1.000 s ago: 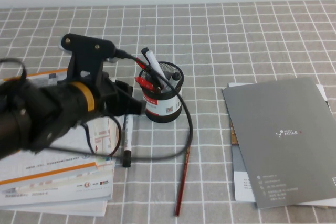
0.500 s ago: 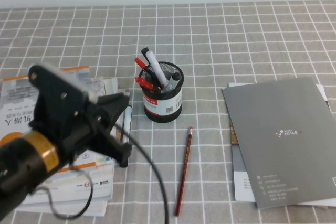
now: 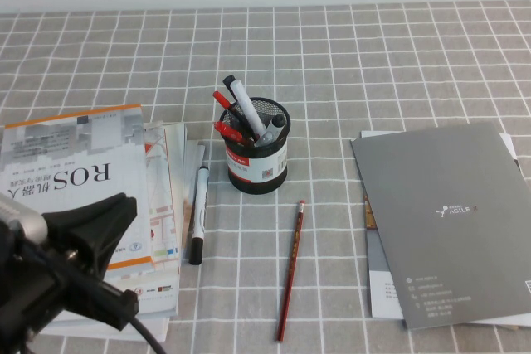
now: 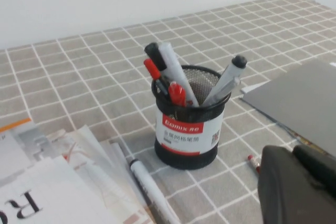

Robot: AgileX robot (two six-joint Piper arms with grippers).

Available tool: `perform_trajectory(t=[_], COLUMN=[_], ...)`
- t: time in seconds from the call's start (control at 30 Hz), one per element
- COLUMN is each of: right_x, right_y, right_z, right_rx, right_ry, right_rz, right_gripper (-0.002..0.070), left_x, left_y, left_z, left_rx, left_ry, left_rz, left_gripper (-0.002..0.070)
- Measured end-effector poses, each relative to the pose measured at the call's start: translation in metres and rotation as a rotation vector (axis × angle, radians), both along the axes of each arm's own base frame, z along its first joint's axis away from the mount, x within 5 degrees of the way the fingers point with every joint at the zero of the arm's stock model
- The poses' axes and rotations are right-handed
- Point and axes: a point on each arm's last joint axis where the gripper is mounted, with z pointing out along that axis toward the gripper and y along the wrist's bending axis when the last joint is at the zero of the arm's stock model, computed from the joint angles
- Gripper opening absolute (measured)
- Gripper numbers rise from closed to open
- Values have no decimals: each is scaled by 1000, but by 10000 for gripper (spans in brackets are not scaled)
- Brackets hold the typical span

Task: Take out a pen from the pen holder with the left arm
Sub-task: 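Take a marker out of the pen holder and lay it on the table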

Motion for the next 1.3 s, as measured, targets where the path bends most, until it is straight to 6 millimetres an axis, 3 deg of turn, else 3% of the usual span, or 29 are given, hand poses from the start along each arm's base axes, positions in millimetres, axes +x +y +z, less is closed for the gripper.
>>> perform_trajectory(t=[0.43, 0.77, 1.0, 1.3], right_x=[0, 0, 0, 0], right_y=[0, 0, 0, 0], right_z=[0, 0, 0, 0], right_rx=[0, 0, 0, 0], right_ry=[0, 0, 0, 0], right_rz=[0, 0, 0, 0], right_gripper=[-13, -13, -13, -13], left_x=[-2, -28, -40, -43], left_y=[10, 31, 51, 69], left_z=[-12, -57, -80, -77], left_rx=[54, -7, -24, 38], left_ry=[104, 219, 98, -8], left_rz=[80, 167, 261, 428], left_gripper=[-1, -1, -1, -2])
